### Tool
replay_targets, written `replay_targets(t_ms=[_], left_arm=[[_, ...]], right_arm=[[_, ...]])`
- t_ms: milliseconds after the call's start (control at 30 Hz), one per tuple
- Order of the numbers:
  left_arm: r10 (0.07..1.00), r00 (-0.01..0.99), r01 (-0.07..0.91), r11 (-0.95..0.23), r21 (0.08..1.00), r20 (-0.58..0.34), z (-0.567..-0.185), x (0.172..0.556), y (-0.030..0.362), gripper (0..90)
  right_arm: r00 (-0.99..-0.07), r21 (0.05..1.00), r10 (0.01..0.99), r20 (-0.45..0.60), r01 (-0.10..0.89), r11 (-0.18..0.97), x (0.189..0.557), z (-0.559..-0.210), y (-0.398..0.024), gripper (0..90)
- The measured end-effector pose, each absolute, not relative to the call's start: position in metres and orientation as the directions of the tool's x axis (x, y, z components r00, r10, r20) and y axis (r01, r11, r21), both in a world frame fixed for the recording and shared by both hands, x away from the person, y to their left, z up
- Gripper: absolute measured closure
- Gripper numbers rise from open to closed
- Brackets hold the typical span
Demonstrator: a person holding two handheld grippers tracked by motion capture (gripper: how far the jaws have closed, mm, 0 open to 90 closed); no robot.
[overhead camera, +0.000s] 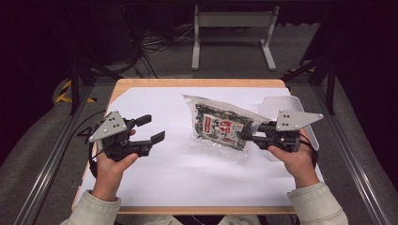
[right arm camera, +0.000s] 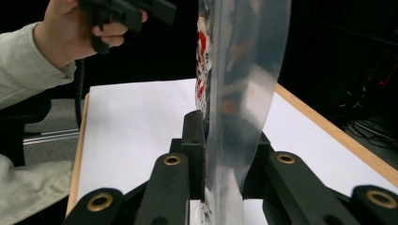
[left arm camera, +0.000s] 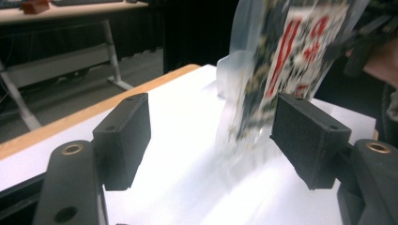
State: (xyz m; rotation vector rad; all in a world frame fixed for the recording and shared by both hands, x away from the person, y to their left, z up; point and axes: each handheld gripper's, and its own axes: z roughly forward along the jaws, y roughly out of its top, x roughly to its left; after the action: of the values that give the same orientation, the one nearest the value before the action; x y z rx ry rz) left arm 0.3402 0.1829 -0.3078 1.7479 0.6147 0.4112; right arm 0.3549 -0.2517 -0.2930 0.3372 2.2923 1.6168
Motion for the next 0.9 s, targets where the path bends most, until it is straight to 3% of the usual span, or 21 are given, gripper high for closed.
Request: replay_targets(t_ms=[633,900], left_arm=[[0.697,0.712,0.305,-0.201,0.931,-0.082,-0.376,0.349,0.210,21.5],[0.724,0.690,0.268,-0.258,0.928,0.002,-0.403,0.352,0.213,20.8]], right_arm=[[-0.863,0.949,0.491,-0.123,0.043,0.313,0.361,-0.268,-0.288,76.1],[-0.835,0.950,0.538,-0.113,0.067,0.305,0.365,-0.266,-0.300,76.1]])
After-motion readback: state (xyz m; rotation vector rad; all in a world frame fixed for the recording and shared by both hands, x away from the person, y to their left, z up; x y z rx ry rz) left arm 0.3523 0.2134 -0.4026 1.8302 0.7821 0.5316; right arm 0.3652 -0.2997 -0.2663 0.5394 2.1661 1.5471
